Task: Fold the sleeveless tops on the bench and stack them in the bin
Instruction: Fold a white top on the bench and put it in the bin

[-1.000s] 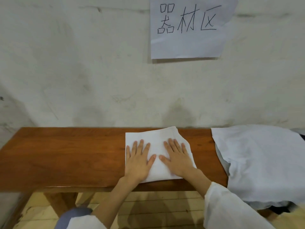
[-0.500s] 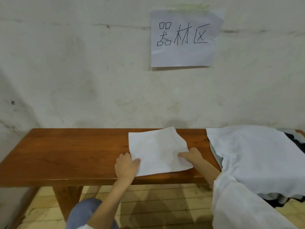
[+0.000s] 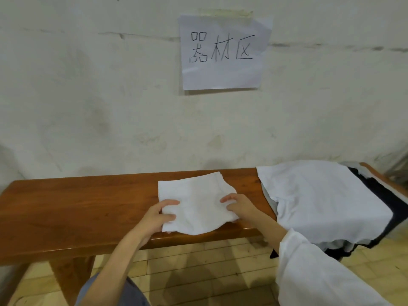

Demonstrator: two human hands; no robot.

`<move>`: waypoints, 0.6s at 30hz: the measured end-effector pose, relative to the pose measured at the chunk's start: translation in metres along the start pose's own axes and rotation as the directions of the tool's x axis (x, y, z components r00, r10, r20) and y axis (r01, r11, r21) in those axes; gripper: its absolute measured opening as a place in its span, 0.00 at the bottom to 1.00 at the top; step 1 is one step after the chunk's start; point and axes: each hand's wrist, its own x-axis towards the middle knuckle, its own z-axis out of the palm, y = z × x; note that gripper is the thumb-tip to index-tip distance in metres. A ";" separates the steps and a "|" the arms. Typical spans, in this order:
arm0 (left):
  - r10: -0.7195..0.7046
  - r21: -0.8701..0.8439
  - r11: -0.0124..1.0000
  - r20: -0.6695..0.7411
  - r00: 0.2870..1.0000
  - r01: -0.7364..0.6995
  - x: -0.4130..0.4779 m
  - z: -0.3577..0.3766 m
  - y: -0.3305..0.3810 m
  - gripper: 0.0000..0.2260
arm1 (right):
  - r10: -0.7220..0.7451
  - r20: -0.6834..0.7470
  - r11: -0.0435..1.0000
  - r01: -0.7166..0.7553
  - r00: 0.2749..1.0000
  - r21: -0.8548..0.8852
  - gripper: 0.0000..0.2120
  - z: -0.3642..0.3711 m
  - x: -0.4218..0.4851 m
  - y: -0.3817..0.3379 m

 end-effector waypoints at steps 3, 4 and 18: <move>-0.023 0.063 0.998 0.051 0.998 0.020 -0.002 0.010 0.016 0.17 | 0.055 -0.057 0.987 -0.045 0.997 0.154 0.18 -0.007 -0.009 0.001; -0.028 0.110 0.994 0.056 0.998 0.022 -0.002 0.014 0.022 0.19 | 0.047 -0.085 0.988 -0.034 0.995 0.150 0.19 -0.008 -0.013 0.000; 0.051 0.610 0.695 0.485 0.873 -0.380 -0.055 0.241 0.112 0.40 | 0.088 -0.582 0.954 0.099 0.808 0.282 0.24 -0.138 -0.165 0.116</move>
